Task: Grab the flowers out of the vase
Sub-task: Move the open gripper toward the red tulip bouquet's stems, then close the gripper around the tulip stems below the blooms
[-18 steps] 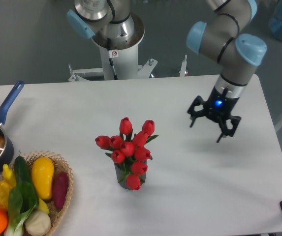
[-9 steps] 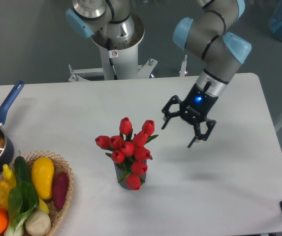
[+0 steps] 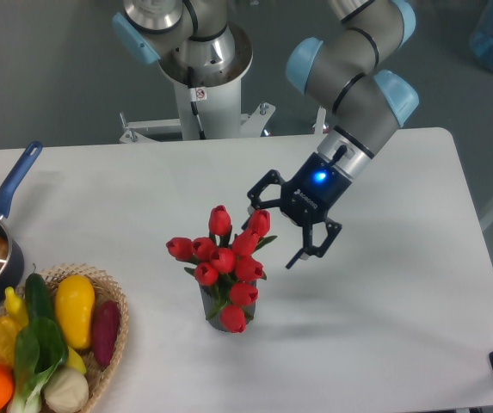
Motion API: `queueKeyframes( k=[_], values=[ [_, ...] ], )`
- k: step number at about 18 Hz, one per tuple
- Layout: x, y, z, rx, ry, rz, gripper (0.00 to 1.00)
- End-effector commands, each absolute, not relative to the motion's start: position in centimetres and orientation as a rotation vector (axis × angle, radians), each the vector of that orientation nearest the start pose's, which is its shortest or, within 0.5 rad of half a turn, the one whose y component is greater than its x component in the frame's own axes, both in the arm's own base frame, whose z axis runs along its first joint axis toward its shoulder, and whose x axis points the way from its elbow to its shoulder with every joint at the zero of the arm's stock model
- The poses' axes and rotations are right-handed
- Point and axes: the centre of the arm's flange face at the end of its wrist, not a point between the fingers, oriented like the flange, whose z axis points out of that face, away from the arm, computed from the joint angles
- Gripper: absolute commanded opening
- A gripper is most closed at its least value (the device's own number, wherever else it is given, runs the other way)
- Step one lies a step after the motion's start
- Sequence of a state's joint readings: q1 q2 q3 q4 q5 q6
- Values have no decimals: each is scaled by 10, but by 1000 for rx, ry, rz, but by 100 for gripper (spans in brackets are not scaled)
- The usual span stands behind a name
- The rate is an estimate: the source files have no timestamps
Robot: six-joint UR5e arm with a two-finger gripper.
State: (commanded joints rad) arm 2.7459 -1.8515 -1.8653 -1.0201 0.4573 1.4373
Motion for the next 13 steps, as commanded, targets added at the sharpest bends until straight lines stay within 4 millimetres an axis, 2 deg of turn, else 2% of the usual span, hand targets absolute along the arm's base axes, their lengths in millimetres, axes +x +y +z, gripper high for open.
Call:
queueKeyframes(
  k=[2, 3, 4, 7, 8, 10, 12, 13],
  values=[
    [-410, 424, 311, -2005, 268, -374, 99],
    [-408, 426, 311, -1998, 266, -381, 93],
    [-407, 428, 309, -1997, 271, -386, 84],
    [-408, 430, 304, -1996, 276, -389, 43],
    [-408, 431, 305, -1996, 278, -387, 34],
    [-408, 431, 305, -1995, 290, -378, 26],
    [-408, 431, 305, -1993, 296, -374, 12],
    [-409, 429, 305, -1993, 294, -371, 9]
  ],
)
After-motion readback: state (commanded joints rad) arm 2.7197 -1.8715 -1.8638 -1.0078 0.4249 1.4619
